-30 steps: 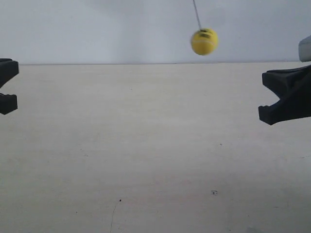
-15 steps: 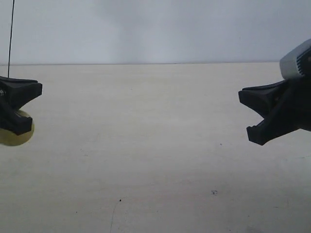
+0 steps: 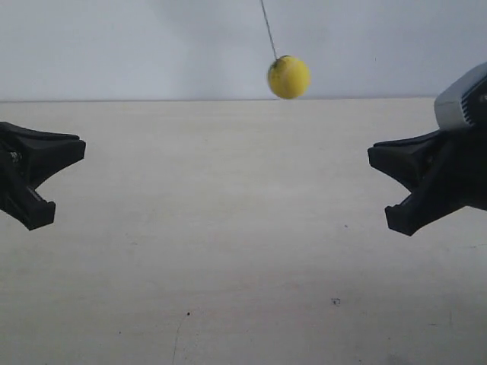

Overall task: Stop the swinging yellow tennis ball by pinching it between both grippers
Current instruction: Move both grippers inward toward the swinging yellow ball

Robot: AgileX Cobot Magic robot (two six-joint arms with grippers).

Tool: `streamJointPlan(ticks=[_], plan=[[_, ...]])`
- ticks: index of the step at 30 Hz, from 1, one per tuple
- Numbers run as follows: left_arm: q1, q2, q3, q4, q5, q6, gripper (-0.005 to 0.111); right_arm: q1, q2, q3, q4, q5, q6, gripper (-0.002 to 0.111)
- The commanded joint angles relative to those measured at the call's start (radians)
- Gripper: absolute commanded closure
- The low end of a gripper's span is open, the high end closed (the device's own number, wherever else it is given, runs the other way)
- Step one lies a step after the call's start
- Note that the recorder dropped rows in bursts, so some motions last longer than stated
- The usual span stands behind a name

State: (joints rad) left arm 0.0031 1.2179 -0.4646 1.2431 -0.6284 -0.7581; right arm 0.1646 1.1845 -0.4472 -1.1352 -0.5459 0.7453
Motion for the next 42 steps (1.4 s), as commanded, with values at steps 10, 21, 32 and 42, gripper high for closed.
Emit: streamJointPlan(ticks=[10,21,32,42], plan=[[-0.001,0.21,-0.017,0.121,-0.067,0.021,0.102,-0.004,0.146,0.005,-0.091,-0.125,-0.06,0.108],[-0.001,0.319,-0.077,0.295,-0.25,-0.056,0.102,-0.004,0.146,0.005,-0.209,-0.244,-0.045,0.108],[-0.001,0.313,-0.077,0.286,-0.324,-0.001,0.102,-0.004,0.146,0.005,-0.217,-0.288,-0.047,0.108],[-0.001,0.313,-0.077,0.286,-0.322,0.018,0.102,-0.004,0.175,0.005,-0.213,-0.32,-0.083,0.108]])
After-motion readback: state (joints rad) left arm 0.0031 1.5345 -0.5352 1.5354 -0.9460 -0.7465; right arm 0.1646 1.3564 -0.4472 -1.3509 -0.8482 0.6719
